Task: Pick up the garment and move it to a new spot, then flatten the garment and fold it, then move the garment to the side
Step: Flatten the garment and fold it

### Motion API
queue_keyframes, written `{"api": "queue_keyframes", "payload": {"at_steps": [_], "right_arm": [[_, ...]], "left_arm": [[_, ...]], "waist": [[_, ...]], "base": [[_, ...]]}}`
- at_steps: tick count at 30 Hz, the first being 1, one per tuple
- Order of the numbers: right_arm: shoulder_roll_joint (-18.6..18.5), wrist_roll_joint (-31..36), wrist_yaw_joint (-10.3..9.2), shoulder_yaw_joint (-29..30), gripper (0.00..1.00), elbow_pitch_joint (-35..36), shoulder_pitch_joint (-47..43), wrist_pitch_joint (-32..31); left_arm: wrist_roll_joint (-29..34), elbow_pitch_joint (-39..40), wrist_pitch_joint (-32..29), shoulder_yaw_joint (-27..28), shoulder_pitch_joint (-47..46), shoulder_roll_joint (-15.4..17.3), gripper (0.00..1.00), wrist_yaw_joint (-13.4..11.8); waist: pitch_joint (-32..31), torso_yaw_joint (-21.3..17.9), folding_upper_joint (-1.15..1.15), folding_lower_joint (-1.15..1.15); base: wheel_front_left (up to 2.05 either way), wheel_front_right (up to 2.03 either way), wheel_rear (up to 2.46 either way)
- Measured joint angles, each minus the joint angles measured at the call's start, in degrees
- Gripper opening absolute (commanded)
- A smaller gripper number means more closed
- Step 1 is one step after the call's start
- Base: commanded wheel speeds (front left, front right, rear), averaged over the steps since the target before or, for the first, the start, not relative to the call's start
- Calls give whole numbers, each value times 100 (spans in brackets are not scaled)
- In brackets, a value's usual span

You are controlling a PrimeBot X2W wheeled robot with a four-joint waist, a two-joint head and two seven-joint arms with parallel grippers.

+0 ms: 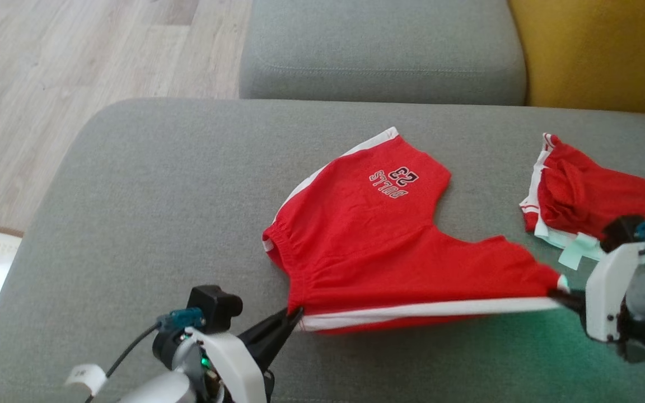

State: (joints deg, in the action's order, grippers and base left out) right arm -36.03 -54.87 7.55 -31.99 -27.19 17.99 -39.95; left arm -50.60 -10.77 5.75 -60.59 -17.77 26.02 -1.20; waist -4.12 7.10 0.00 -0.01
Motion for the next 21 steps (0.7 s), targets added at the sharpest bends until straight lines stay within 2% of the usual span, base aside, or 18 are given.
{"api": "queue_keyframes", "payload": {"at_steps": [7,14,21], "right_arm": [[60,389,0,352,0,261,132,7],[178,929,0,677,0,322,1058,-56],[341,1390,0,803,0,-118,2126,-488]], "left_arm": [[-59,354,-10,210,-44,68,0,-197],[-105,413,43,416,-520,33,0,-241],[-108,110,192,578,-1094,-336,0,-110]], "waist": [[180,147,0,0],[603,367,0,0],[1218,729,0,0]], "base": [[0,0,0],[0,0,0],[0,0,0]]}}
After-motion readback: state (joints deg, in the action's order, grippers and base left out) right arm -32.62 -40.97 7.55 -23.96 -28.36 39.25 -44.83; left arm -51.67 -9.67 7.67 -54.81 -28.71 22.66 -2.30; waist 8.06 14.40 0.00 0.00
